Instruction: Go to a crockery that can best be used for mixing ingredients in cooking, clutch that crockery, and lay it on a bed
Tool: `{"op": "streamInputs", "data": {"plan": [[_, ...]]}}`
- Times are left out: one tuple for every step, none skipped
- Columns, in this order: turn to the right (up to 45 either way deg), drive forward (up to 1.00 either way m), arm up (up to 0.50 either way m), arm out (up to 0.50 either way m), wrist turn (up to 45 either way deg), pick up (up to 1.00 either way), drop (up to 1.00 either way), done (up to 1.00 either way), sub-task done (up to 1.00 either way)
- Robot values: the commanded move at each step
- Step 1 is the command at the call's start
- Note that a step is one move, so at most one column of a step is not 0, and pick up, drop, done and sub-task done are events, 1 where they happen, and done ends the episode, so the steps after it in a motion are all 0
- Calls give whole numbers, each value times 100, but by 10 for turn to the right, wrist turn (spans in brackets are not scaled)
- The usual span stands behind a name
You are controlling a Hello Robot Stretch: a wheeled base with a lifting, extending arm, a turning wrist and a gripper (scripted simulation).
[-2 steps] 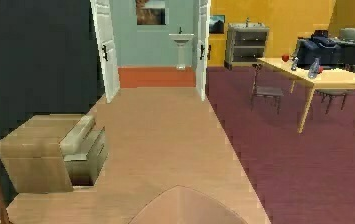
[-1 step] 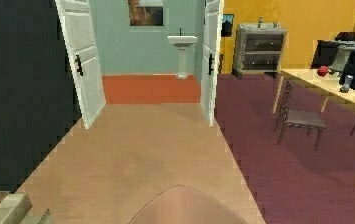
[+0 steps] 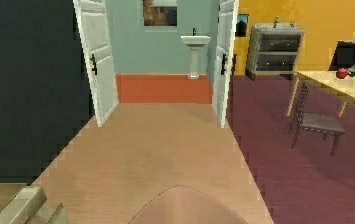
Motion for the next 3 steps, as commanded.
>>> {"op": "streamInputs", "data": {"plan": [[0,100,0,0,0,0,0,0,0],[-90,0,0,0,0,0,0,0,0],[0,100,0,0,0,0,0,0,0]]}}
